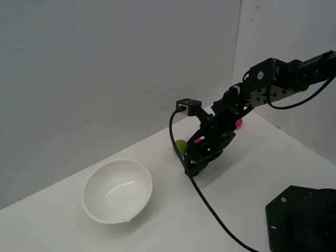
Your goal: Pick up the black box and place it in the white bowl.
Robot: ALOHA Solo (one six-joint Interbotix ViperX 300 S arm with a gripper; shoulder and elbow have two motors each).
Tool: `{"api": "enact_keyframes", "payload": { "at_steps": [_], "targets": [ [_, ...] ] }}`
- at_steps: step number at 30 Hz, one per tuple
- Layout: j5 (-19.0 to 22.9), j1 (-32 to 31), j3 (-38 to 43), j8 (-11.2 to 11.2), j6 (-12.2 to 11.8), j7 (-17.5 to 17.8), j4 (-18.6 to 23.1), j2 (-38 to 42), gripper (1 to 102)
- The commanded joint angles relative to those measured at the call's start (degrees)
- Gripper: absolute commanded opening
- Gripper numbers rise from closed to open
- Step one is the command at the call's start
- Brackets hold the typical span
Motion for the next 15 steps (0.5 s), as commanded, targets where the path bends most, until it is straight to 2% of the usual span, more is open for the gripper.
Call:
{"api": "enact_keyframes", "payload": {
  "at_steps": [1,5,15],
  "targets": [
    [-0.1,0.0,0.8,0.6,-1.2,0.1,0.1,0.6,49],
    [0.1,0.0,0.8,0.6,-1.2,0.2,0.3,0.5,34],
    [0.1,0.0,1.4,0.6,-0.9,0.9,0.4,1.1,29]
  ]
}}
